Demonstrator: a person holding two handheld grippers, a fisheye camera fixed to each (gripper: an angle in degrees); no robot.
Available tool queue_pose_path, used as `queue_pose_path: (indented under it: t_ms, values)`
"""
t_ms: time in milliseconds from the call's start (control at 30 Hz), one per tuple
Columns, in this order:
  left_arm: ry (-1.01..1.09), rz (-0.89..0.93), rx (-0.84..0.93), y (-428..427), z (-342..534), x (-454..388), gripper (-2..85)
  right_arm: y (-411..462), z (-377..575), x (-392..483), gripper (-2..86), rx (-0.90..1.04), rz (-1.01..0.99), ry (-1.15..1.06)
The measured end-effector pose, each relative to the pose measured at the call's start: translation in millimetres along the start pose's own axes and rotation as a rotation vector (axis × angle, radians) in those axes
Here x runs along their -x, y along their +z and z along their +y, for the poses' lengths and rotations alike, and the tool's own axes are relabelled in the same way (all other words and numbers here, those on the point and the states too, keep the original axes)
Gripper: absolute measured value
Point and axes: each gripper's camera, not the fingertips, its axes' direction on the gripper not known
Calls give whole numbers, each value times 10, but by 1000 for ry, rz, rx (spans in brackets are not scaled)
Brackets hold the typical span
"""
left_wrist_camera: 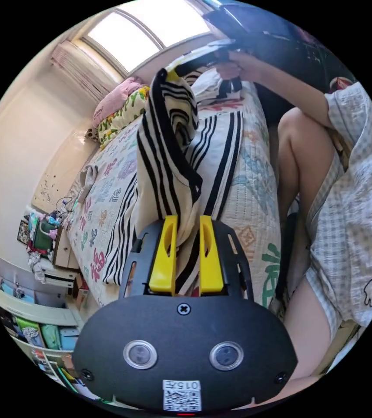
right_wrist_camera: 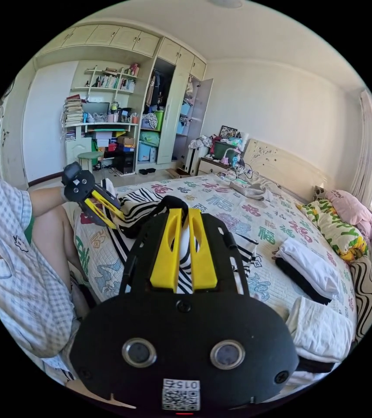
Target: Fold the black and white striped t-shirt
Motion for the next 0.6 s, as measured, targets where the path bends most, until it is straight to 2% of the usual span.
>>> queue_pose_path:
  t_ms: [100, 200, 267, 333, 400, 467, 567, 600]
  values:
    - [-125, -100, 48, 99, 66, 86, 20, -22, -53, -90, 36, 51, 19, 59]
    - [-392, -219, -105, -306, 276, 353, 7, -198, -159, -203, 33, 0, 50, 178]
    - [-612, -284, -352, -882, 479, 538, 2, -503, -398, -272, 28, -148, 32, 308]
    - [-705, -366, -520, -1315, 520, 544, 0, -782, -644, -218, 25, -289, 59, 358]
    - [-761, -469, -682, -1716, 479, 430, -2, -1124, -885, -62, 21, -466, 121, 383]
    - [-831, -576, -933, -2195, 438, 181, -4, -1619, -1153, 227, 16, -705, 186, 400]
    - [-854, -675, -1233, -2726, 395, -202, -7, -2181, -1398, 653, 13, -953, 286, 366]
    - [-848, -693, -1284, -2827, 382, -279, -7, -2283, -1440, 740, 12, -995, 313, 354]
